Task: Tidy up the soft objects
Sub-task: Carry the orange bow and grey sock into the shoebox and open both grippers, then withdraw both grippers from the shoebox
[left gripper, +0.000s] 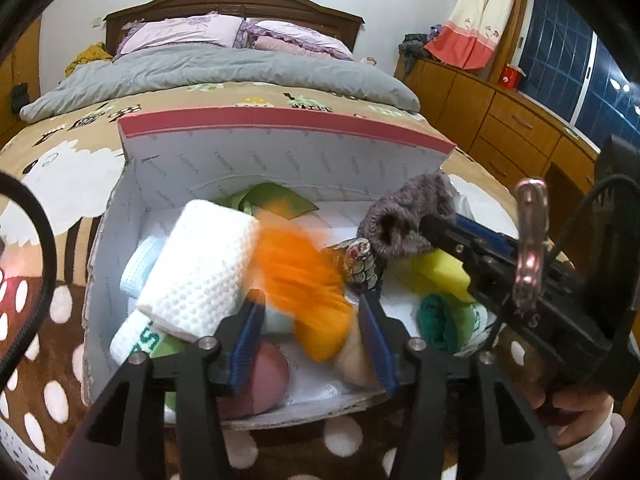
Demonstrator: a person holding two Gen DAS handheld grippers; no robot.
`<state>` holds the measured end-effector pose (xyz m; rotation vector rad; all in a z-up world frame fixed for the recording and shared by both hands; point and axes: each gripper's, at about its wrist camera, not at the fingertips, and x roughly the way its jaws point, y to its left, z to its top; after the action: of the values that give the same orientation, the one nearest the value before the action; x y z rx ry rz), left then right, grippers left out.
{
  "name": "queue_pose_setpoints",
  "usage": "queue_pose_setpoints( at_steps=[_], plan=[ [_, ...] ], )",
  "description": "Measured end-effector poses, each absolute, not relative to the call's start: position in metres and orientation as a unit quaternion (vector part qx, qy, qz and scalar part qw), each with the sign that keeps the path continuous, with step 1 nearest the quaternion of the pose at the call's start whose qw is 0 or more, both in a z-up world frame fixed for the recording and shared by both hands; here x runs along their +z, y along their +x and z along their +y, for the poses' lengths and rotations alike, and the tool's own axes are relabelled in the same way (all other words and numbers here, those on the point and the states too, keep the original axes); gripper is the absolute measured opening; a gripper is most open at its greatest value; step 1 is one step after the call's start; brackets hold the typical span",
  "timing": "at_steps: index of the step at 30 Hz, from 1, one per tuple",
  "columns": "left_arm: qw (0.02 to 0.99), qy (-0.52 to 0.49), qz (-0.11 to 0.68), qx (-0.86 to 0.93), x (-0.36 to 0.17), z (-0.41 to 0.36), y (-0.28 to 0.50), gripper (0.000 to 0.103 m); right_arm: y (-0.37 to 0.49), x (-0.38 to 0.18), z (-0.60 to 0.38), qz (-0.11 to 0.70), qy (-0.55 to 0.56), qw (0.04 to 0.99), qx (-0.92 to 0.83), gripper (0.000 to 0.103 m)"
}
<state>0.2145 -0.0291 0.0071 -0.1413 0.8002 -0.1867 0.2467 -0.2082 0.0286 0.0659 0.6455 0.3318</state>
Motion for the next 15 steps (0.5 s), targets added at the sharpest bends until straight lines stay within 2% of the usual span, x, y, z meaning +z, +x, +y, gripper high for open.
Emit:
queue_pose_setpoints(
  at_steps=[5, 15],
  plan=[
    [0.916, -0.074, 0.385, -0.085, 0.014, -0.027, 0.209, 0.062, 0.239, 0.035, -0.213, 0.309, 0.043, 0.936, 0.165, 0.046],
    [0.925, -0.081, 0.365, -0.071, 0.033, -0.021, 0.185, 0.066, 0.21, 0.052, -0.213, 0.285, 0.044, 0.942, 0.17, 0.051]
  ],
)
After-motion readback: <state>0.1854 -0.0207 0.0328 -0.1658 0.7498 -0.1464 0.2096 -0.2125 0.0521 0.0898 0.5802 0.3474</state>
